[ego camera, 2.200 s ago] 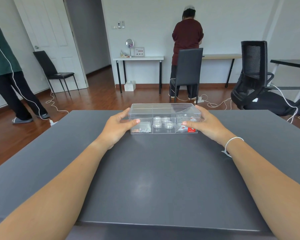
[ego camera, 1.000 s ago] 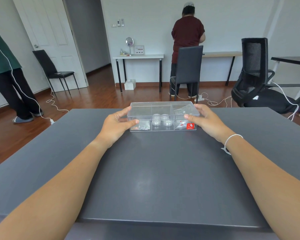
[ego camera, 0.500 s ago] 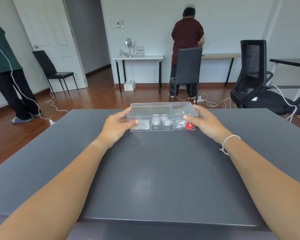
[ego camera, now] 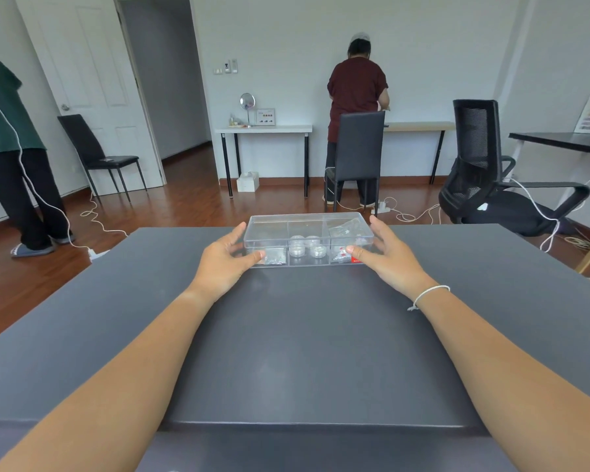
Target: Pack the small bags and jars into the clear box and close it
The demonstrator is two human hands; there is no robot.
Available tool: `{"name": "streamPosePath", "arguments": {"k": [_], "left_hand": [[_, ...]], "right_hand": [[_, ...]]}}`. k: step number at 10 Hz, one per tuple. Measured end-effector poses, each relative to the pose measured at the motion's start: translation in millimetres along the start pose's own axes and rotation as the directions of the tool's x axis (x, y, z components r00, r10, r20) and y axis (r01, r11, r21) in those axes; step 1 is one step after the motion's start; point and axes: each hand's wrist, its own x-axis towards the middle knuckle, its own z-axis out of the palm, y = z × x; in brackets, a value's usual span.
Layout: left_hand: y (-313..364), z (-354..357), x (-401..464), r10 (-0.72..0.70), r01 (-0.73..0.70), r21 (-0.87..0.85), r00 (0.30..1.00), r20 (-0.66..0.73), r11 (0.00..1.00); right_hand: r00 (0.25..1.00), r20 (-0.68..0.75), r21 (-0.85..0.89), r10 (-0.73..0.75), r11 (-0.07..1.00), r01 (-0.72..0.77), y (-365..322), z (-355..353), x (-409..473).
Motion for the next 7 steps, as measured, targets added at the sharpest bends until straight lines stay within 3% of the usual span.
{"name": "streamPosePath", "arguments": {"k": [3,5,7], "left_hand": [[4,-6,-31,0.108,-0.104,0.197,0.994,-0.009,0.975],[6,-8,-49,0.148,-0.148,0.379,0.989,0.029,0.913],[12,-9,-65,0.147,-0.153,0.439,0.988,0.049,0.885]], "right_hand": [[0.997,0.012,-0.199,-0.080,0.977,0.081,-10,1,-34],[0.998,0.032,-0.447,-0.059,0.892,0.067,-20,0,-59],[0.994,0.105,-0.623,0.031,0.781,0.042,-24,0,-78]]}}
